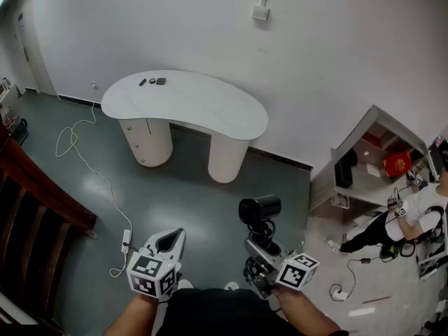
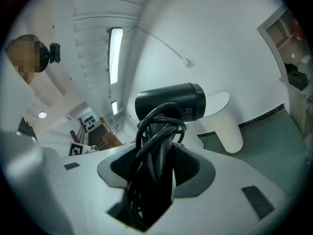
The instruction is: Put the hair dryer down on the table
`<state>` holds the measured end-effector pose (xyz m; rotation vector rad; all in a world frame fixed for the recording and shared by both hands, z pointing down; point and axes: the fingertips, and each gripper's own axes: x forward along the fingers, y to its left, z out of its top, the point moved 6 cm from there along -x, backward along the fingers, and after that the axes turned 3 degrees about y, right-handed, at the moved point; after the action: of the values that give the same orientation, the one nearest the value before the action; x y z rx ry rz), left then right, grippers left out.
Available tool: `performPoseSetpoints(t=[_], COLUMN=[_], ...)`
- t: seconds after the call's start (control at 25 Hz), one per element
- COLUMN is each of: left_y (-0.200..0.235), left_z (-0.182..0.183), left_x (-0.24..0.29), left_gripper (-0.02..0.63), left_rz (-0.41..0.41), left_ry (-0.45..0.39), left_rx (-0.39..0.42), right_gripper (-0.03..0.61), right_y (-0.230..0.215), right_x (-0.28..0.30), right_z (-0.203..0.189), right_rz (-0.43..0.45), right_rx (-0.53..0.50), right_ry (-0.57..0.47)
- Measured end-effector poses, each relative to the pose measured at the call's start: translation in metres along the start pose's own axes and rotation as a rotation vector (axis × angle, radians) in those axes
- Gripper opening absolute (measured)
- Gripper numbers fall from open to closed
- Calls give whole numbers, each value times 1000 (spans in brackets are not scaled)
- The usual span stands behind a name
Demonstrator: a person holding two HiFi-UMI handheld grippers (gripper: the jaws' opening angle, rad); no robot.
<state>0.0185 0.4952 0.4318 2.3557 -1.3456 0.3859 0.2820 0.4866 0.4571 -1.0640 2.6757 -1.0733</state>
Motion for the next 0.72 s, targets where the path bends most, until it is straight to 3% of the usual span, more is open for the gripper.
performPoseSetpoints(t=[0.72], left_y=[10], left_z=[-6], left_x=[-2], left_gripper=[11], left_rz=[-15], left_ry=[20], left_rx=[1], right_gripper=[199], right_y=[13], right_x=[2], right_z=[-4], right_rz=[3], right_rx=[-34], right_ry=[-4])
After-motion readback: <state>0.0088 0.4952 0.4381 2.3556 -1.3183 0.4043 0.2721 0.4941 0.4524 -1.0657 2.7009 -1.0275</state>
